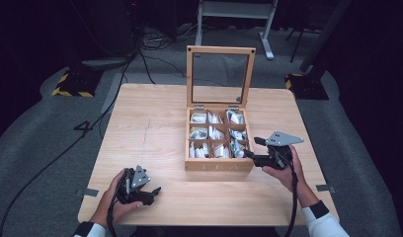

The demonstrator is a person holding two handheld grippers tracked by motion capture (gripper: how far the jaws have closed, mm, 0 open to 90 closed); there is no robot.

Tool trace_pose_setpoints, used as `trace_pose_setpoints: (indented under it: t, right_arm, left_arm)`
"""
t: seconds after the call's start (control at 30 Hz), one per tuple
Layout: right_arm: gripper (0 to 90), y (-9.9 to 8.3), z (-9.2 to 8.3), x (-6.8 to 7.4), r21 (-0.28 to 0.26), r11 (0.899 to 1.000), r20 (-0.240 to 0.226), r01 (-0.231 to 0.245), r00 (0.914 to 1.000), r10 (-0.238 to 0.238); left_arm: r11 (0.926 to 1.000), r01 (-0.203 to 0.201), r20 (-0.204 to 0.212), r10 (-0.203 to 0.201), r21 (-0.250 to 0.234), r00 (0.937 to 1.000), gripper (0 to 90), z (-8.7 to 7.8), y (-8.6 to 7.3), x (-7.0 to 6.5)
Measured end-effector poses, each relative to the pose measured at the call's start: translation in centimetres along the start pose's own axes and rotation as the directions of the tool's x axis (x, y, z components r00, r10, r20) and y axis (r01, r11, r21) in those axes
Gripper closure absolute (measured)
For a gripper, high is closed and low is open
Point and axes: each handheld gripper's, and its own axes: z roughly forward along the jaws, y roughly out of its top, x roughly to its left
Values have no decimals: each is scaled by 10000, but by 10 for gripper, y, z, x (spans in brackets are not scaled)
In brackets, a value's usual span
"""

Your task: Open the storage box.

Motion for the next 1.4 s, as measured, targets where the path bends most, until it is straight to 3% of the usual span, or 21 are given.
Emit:
trace_pose_setpoints:
  t: [0.1,0.37,0.47,0.7,0.87,1.0,1.17,1.4]
  right_arm:
    - [386,2,10,1,133,9999,-66,-66,10000,67]
    - [479,7,31,1,437,9989,-235,-184,9995,194]
    - [529,9,37,4,725,9974,-104,-46,9999,54]
    - [627,6,46,4,1359,9906,-63,-126,9999,135]
    - [656,2,55,2,1674,9844,-214,-546,9980,590]
    - [749,4,59,6,1846,9820,-273,-393,9986,451]
    - [860,3,56,5,1693,9847,-397,-406,9981,480]
    - [872,2,50,5,1356,9903,-412,-309,9985,368]
  left_arm:
    - [9973,728,485,-724,-55,9962,177,2,-4,5]
    - [9980,634,603,-632,-17,9962,169,3,-3,7]
    - [9982,607,641,-604,-27,9961,162,3,-3,8]
    - [9986,520,691,-517,-24,9963,161,4,-2,9]
    - [9985,552,736,-548,-25,9958,160,4,-2,9]
    - [9987,500,709,-497,-25,9962,160,4,-2,9]
    - [9990,454,667,-451,-32,9968,160,3,-2,9]
    - [9985,554,685,-550,-41,9961,160,4,-3,8]
